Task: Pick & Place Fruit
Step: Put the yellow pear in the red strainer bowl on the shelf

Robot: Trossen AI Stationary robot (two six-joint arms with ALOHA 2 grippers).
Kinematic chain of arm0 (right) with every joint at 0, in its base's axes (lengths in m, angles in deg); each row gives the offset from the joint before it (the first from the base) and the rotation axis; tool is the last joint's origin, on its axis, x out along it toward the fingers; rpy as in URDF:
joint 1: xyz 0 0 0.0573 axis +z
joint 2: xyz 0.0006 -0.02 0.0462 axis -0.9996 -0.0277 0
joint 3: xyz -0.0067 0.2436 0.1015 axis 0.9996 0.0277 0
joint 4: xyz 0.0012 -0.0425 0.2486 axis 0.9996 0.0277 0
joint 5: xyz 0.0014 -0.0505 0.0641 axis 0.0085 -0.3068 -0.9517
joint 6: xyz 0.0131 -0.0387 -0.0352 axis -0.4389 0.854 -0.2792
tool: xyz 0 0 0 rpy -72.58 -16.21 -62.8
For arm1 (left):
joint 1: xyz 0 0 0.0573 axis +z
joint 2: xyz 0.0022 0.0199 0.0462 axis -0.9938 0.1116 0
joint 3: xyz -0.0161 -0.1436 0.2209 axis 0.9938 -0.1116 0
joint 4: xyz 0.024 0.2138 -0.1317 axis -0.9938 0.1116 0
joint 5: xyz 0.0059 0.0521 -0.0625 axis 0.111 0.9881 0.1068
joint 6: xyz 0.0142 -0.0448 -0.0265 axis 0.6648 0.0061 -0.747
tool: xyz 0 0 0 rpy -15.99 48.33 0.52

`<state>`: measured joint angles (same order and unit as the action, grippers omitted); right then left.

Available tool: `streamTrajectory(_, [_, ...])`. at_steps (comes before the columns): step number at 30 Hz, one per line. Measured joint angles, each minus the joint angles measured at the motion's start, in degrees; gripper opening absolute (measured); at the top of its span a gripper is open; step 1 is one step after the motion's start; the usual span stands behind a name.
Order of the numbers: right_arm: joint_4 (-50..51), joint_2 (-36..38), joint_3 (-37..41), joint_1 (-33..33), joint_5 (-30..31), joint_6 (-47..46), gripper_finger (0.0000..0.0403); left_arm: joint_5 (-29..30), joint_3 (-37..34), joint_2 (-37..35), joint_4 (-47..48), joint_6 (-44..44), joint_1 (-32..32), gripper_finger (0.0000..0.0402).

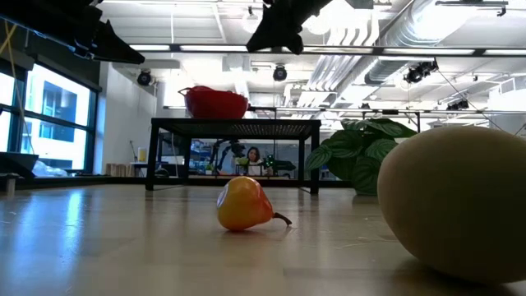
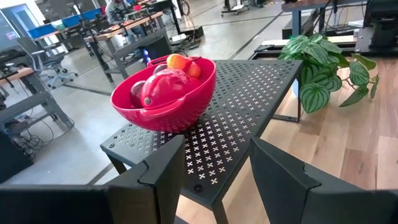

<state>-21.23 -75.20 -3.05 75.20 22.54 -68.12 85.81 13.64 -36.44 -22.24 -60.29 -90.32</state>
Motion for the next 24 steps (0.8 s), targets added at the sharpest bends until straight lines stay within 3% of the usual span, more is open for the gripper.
streamTrajectory(10, [-2.2,0.0,0.0,3.1,0.4,-1.5,0.0006,-0.6,0.0,0.0,0.0,0.3,0.0,0.0175])
streamTrajectory(14, [-4.1,-0.1,0.0,4.4,0.1,-2.0,0.0007,-4.0,0.0,0.0,0.1,-0.4,0.0,0.0175])
streamTrajectory(18, [-2.8,-0.1,0.0,7.2,-0.6,-10.1,0.0003,-8.9,0.0,0.0,0.2,-0.5,0.0,0.0175])
streamTrajectory(24, [1.7,-0.1,1.6,14.4,7.8,-10.6,0.0003,-9.9,0.0,0.0,1.2,-1.9,0.0,0.0175])
